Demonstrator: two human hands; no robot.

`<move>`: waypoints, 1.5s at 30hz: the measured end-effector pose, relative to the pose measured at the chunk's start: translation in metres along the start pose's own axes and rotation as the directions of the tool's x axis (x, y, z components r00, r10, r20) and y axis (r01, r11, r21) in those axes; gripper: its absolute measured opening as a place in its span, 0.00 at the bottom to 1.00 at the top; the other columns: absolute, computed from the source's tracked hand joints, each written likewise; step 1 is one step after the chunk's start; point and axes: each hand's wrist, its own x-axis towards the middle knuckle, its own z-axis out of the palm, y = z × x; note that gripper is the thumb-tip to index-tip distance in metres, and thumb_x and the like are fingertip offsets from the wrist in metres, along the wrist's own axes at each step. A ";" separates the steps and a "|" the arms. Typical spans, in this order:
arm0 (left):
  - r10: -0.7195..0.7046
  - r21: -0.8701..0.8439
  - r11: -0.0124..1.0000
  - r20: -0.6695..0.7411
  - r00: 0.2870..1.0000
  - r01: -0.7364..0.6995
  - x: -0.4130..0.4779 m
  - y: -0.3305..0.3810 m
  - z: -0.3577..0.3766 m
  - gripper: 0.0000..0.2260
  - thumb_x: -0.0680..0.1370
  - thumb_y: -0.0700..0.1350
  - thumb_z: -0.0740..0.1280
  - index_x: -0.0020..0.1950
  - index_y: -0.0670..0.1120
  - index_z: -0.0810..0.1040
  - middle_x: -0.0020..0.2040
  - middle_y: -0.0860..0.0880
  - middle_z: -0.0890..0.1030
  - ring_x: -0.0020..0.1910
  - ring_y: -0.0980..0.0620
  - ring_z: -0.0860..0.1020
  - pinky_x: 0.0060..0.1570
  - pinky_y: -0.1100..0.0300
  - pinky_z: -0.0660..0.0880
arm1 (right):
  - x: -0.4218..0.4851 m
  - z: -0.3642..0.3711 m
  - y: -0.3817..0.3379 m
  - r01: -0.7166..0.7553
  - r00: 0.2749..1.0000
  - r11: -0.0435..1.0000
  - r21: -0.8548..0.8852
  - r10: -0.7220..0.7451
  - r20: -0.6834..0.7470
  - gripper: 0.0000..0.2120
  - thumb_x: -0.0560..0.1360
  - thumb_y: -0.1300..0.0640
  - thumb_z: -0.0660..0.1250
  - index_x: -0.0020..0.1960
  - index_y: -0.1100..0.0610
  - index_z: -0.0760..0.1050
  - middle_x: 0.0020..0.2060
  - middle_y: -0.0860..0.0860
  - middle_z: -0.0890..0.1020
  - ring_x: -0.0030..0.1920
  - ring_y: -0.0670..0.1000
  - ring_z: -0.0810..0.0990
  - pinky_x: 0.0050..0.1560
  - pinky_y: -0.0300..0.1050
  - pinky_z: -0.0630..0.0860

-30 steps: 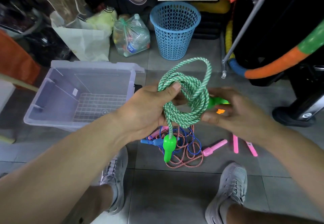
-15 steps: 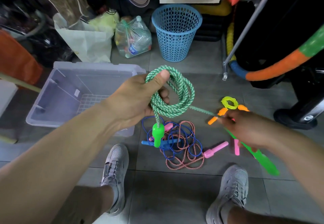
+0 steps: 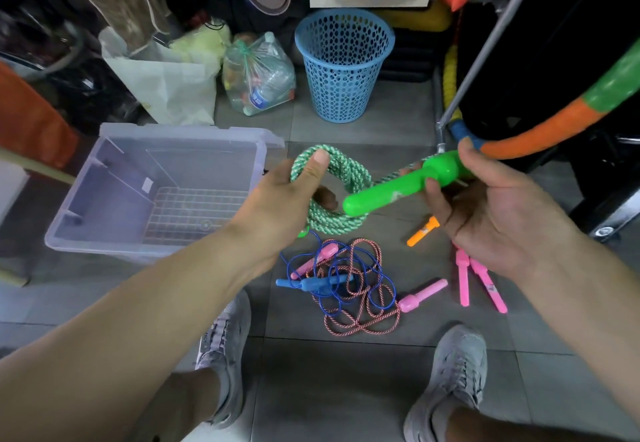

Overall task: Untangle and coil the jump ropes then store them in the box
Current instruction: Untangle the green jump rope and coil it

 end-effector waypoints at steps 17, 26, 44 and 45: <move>0.066 0.193 0.980 -0.037 0.997 -0.057 -0.006 -0.006 0.018 0.24 0.78 0.68 0.58 0.50 0.50 0.82 0.47 0.47 0.85 0.49 0.48 0.82 0.55 0.50 0.78 | -0.016 -0.006 0.034 0.571 0.796 0.465 -0.676 -0.513 0.320 0.09 0.73 0.56 0.76 0.48 0.50 0.76 0.44 0.50 0.85 0.45 0.53 0.86 0.45 0.47 0.82; 0.056 -0.084 0.995 0.099 0.994 -0.047 -0.016 0.006 0.025 0.21 0.82 0.59 0.61 0.56 0.43 0.81 0.51 0.43 0.85 0.54 0.46 0.84 0.59 0.42 0.79 | -0.016 -0.007 0.057 0.468 0.806 0.101 -0.878 -0.457 0.377 0.14 0.74 0.39 0.68 0.51 0.47 0.80 0.54 0.47 0.74 0.54 0.47 0.79 0.57 0.41 0.76; -0.040 -0.423 0.900 0.164 0.986 0.107 -0.015 0.021 0.016 0.22 0.82 0.55 0.60 0.62 0.38 0.77 0.56 0.40 0.84 0.56 0.42 0.84 0.53 0.33 0.79 | 0.004 -0.024 0.048 0.315 0.947 0.180 -0.932 0.008 0.321 0.30 0.62 0.28 0.71 0.55 0.46 0.77 0.49 0.48 0.84 0.52 0.50 0.85 0.54 0.58 0.81; -0.031 -0.392 0.916 0.138 0.990 0.083 -0.014 0.021 0.015 0.20 0.82 0.55 0.60 0.62 0.39 0.78 0.56 0.41 0.85 0.56 0.44 0.84 0.54 0.31 0.77 | 0.006 -0.029 0.046 0.243 0.970 0.023 -0.970 0.015 0.244 0.27 0.64 0.26 0.68 0.49 0.46 0.76 0.42 0.50 0.82 0.46 0.52 0.86 0.48 0.58 0.82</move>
